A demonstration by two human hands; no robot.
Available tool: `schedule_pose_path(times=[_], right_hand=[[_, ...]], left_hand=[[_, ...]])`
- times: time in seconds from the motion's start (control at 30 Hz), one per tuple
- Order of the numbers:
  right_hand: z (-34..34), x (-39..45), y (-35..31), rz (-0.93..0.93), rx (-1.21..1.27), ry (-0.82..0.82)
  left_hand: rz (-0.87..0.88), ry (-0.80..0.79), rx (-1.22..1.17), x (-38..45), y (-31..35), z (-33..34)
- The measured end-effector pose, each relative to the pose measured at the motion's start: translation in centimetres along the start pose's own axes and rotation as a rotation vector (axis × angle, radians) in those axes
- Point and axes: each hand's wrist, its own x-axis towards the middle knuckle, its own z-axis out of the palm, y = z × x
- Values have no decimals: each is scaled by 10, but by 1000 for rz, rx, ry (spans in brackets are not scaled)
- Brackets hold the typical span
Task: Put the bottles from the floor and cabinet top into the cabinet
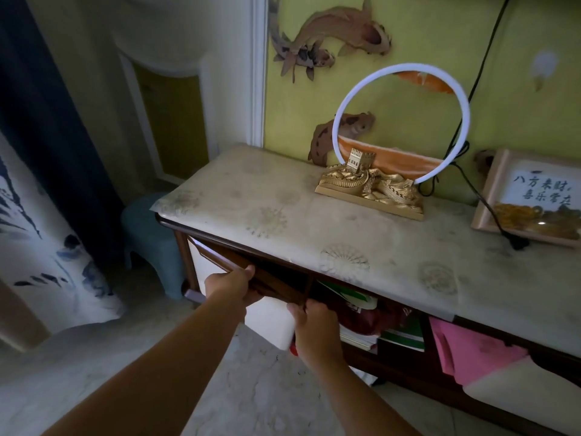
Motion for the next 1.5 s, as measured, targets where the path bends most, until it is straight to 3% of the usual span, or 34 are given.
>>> schedule_pose_path(times=[0.5,0.9,1.17,1.33,1.5], right_hand=[[17,31,8,149,196,199],[24,48,10,239,388,241],[29,50,-1,208,362,345],[31,52,4,156,301,335],[23,53,-3,234,241,213]], left_hand=[[-47,-69,-228,14,-2,15],[-42,-53,-286,17,-4,27],[-28,-22,-334,23,-5,33],[-12,-28,-346,26,-10,31],[-42,-89,-294,29,-16,16]])
